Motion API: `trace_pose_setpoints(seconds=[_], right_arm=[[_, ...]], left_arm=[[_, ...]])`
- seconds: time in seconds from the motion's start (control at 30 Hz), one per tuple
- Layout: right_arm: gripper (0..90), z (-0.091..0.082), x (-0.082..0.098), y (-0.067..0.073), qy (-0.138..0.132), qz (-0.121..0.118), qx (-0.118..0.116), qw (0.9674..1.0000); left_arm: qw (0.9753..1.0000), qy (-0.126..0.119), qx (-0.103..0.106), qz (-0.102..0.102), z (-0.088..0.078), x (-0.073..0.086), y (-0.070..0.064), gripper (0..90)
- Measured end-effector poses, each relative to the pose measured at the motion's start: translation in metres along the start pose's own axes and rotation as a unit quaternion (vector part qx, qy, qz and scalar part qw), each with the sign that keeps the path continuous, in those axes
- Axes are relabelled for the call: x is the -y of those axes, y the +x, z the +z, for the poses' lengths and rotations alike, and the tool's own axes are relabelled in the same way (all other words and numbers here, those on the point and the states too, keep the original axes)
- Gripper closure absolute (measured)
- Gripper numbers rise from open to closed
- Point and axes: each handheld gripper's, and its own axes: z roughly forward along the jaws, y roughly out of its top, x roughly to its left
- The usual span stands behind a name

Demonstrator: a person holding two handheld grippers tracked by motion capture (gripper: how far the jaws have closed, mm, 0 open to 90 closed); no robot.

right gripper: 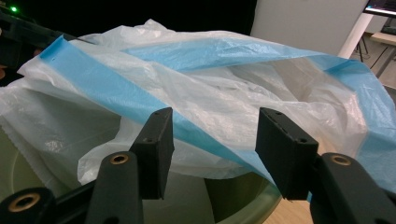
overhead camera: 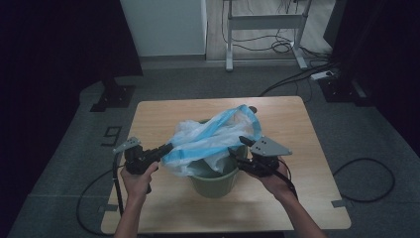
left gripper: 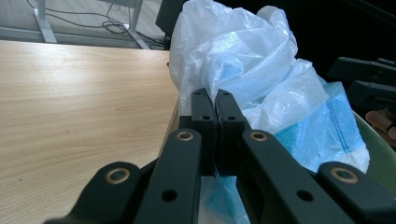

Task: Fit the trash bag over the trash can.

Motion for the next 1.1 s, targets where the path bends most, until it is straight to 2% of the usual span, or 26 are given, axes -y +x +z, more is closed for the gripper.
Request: trace_pose_setpoints(seconds=[0.13,0.3,0.43,0.5,0.63,0.67,0.7,0.83,0.87,0.9,1.1], right_arm=[[42.5,0.002,-0.001,0.002,0.009,-0.008,-0.004,0.9999],[41.9,0.008,-0.004,0.007,0.027,-0.034,-0.014,0.999],[43.8,0.013,-0.006,0.008,0.04,-0.045,-0.018,0.998],[46.6,0.015,-0.006,0.009,0.049,-0.05,-0.017,0.9974],[59.8,0.018,-0.007,0.01,0.064,-0.068,-0.019,0.9955],[59.8,0.018,-0.007,0.01,0.064,-0.068,-0.019,0.9955],[66.3,0.019,-0.007,0.01,0.071,-0.072,-0.024,0.9946],[83.1,0.02,-0.007,0.009,0.082,-0.073,-0.041,0.9931],[83.1,0.02,-0.007,0.009,0.082,-0.073,-0.041,0.9931],[88.8,0.019,-0.007,0.008,0.083,-0.072,-0.05,0.9927],[89.2,0.006,-0.005,0.008,0.064,-0.068,-0.074,0.9929]], left_arm=[[1.0,0.0,0.001,0.0,0.001,0.0,0.0,87.7],[1.0,0.0,0.002,-0.001,0.001,0.0,0.0,87.7],[1.0,0.0,0.003,-0.001,0.001,0.0,0.0,87.7],[1.0,-0.001,0.003,-0.002,0.0,0.0,0.0,87.7],[1.0,-0.002,0.004,-0.004,0.0,-0.001,0.001,87.7],[1.0,-0.002,0.004,-0.004,0.0,-0.001,0.001,87.8],[1.0,-0.003,0.005,-0.006,0.0,-0.001,0.002,87.8],[1.0,-0.003,0.006,-0.007,-0.001,-0.001,0.002,87.8],[1.0,-0.003,0.006,-0.007,-0.001,-0.001,0.002,87.8],[1.0,-0.003,0.006,-0.006,-0.001,-0.001,0.002,87.7],[0.9999,-0.004,0.011,-0.007,-0.004,0.001,0.001,87.8]])
